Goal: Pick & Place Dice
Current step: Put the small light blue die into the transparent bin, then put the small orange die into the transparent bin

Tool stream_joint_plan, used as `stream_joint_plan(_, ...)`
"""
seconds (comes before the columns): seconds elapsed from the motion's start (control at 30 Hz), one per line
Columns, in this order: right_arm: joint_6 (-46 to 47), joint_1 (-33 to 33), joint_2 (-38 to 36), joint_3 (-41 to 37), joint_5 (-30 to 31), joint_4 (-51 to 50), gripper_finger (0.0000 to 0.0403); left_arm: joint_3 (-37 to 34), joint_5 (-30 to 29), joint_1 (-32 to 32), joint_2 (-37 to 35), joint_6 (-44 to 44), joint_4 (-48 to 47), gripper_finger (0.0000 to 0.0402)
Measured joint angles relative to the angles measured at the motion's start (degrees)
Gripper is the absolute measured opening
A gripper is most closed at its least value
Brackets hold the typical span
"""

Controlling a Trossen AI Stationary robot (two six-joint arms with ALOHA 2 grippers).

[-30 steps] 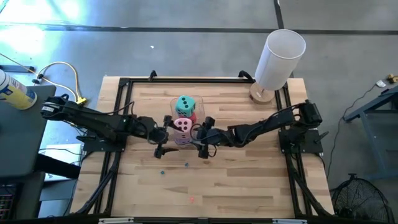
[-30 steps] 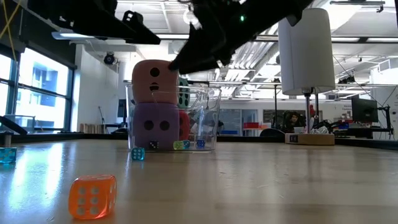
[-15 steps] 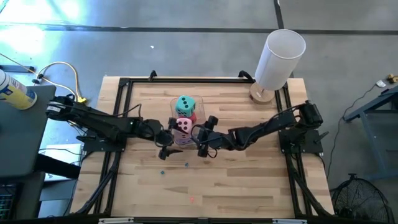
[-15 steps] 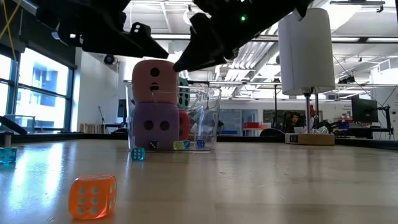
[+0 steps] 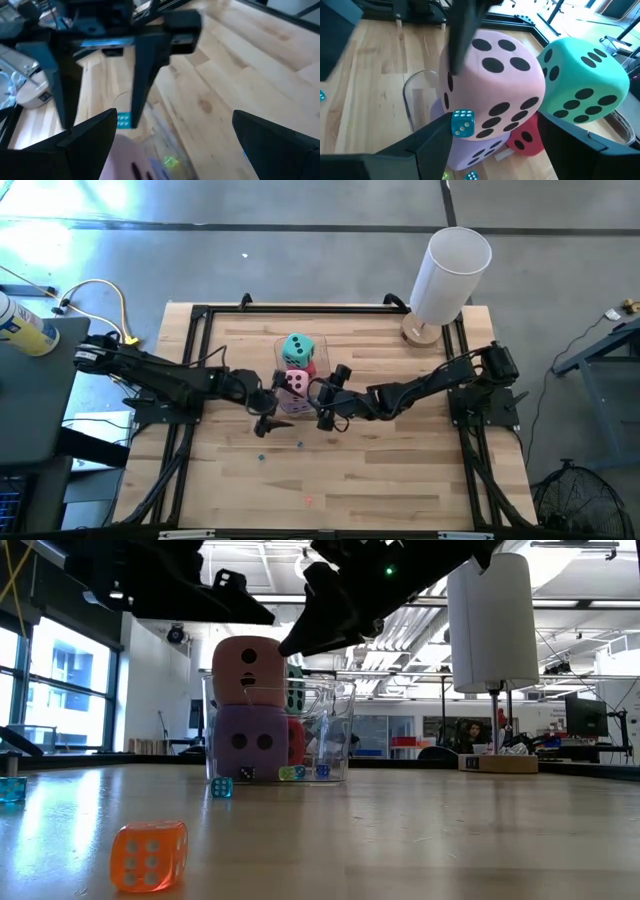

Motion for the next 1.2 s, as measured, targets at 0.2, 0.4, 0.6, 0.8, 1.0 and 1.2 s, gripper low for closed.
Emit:
stream_joint_plan(0.2,-0.28,0.0,0.0,0.0,-0.02,1.04,0.0279,0.05,5.87,3.92,2.75,-1.17,2.15,0.0386)
stream_joint_plan(0.4,-0.33,0.0,0.0,0.0,-0.19,1.28,0.0279,0.23,7.85,5.55,5.53,-1.31,4.97,0.0386)
stream_joint_plan(0.6,-0.42,0.0,0.0,0.0,0.34,1.29,0.0279,0.15,7.78,5.42,4.95,-1.53,4.19,0.0386)
stream_joint_plan(0.8,-0.31,0.0,0.0,0.0,0.33,0.85,0.0279,0.04,6.96,3.89,3.63,-1.75,3.25,0.0386)
stream_joint_plan(1.0,0.2,-0.04,0.0,0.0,0.42,-0.87,0.0279,-0.05,4.3,2.87,0.71,-1.7,2.05,0.0386)
stream_joint_plan(1.2,-0.22,0.0,0.0,0.0,0.44,0.02,0.0279,-0.07,3.57,2.95,-1.48,-1.51,0.43,0.0386)
